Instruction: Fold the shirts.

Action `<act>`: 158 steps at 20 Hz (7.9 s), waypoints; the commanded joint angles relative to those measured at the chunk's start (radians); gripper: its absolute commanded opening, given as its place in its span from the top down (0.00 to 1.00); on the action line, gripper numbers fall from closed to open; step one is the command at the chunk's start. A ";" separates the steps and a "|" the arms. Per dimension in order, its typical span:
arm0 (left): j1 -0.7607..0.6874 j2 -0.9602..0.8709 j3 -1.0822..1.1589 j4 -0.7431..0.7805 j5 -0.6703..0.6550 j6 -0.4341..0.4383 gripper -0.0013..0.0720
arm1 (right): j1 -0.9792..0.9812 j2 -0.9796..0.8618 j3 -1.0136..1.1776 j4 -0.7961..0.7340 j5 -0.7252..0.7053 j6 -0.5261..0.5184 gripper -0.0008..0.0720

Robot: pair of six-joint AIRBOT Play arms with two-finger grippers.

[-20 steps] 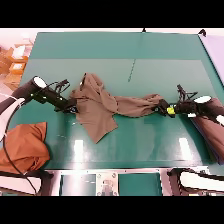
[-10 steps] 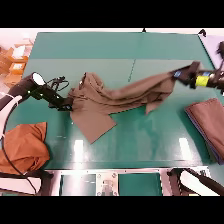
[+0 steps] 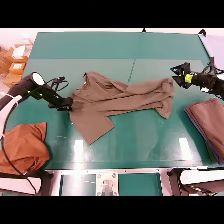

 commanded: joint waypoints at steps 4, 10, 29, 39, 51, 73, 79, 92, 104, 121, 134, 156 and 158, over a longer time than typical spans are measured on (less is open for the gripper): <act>0.000 0.001 0.001 -0.027 0.008 0.039 0.95 | -0.242 0.031 0.077 -0.113 0.407 -0.015 0.42; 0.000 0.001 0.001 -0.042 0.008 0.039 0.95 | -0.410 0.258 -0.321 -0.480 0.457 0.075 0.28; 0.000 0.088 0.323 -0.093 -0.145 -0.016 0.95 | -0.118 0.252 -0.195 -0.152 0.399 -0.040 0.96; 0.000 0.615 1.016 -0.092 0.147 -0.074 0.95 | -0.384 0.625 0.789 -0.011 0.391 0.069 0.96; 0.000 0.653 0.623 -0.006 0.009 -0.171 0.95 | -0.172 0.622 0.397 -0.180 0.379 0.040 0.96; 0.116 -0.264 0.670 -0.090 -0.014 -0.016 0.95 | -0.001 -0.318 0.512 -0.240 0.333 0.016 0.97; 0.106 -0.264 0.634 -0.048 -0.382 -0.116 0.95 | -0.009 -0.292 0.425 -0.490 0.562 0.076 0.97; 0.106 -0.265 0.480 -0.038 -0.264 -0.127 0.27 | -0.010 -0.282 0.349 -0.601 0.581 0.118 0.52; 0.149 0.449 -0.314 0.042 -0.185 -0.181 0.25 | -0.287 0.408 -0.428 -0.685 0.468 0.280 0.53; -0.103 0.655 -0.866 -0.404 0.484 -0.217 0.75 | -0.014 0.375 -0.816 -0.232 -0.111 0.187 0.55; -0.103 0.716 -0.444 0.013 -0.008 -0.336 0.95 | -0.182 0.494 -0.655 -0.472 0.299 0.154 0.96; -0.085 -0.170 0.491 0.031 0.332 -0.152 0.30 | 0.032 -0.275 0.339 -0.318 0.182 0.250 0.41; -0.079 -0.165 0.555 0.083 0.246 -0.152 0.30 | -0.014 -0.285 0.431 -0.339 0.302 0.204 0.36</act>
